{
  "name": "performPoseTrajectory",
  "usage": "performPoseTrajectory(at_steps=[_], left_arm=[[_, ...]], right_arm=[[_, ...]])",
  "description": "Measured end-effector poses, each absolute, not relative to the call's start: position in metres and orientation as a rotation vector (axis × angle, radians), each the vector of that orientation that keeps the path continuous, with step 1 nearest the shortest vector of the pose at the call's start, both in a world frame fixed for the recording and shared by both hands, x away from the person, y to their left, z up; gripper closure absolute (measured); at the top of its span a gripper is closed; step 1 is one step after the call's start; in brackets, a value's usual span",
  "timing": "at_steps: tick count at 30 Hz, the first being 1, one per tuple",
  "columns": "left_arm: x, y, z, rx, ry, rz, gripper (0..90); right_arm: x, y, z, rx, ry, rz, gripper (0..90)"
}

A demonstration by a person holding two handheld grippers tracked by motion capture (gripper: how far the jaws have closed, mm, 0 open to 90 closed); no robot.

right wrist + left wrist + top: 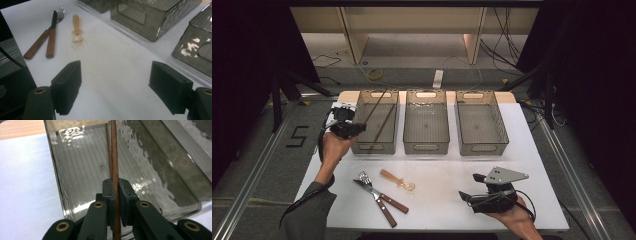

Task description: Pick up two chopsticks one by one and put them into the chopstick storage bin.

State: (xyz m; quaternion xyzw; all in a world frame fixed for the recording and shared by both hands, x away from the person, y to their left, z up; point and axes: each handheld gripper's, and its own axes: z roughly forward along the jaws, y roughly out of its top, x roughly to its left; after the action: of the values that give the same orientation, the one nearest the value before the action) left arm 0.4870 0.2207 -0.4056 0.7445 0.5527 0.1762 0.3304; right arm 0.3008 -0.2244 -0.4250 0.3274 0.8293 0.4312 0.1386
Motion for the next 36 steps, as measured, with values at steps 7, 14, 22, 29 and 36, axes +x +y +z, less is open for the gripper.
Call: performPoseTrajectory(at_steps=[7,14,22,29,36], left_arm=[[0.493,0.222,-0.412,1.963,1.479,0.434,83.1],[0.489,0.223,-0.407,1.914,1.486,0.388,47.2],[0.465,0.217,-0.393,1.905,1.335,0.326,30.6],[0.447,0.206,-0.381,1.985,1.203,0.334,23.5],[0.437,0.191,-0.376,2.091,1.092,0.352,20.6]], right_arm=[[0.3,-0.224,-0.425,0.941,2.408,1.244,26.5],[0.301,-0.225,-0.425,0.946,2.405,1.247,26.5],[0.3,-0.226,-0.424,0.952,2.396,1.256,26.5],[0.299,-0.228,-0.423,0.951,2.373,1.273,26.5],[0.298,-0.229,-0.423,0.954,2.37,1.277,26.5]])
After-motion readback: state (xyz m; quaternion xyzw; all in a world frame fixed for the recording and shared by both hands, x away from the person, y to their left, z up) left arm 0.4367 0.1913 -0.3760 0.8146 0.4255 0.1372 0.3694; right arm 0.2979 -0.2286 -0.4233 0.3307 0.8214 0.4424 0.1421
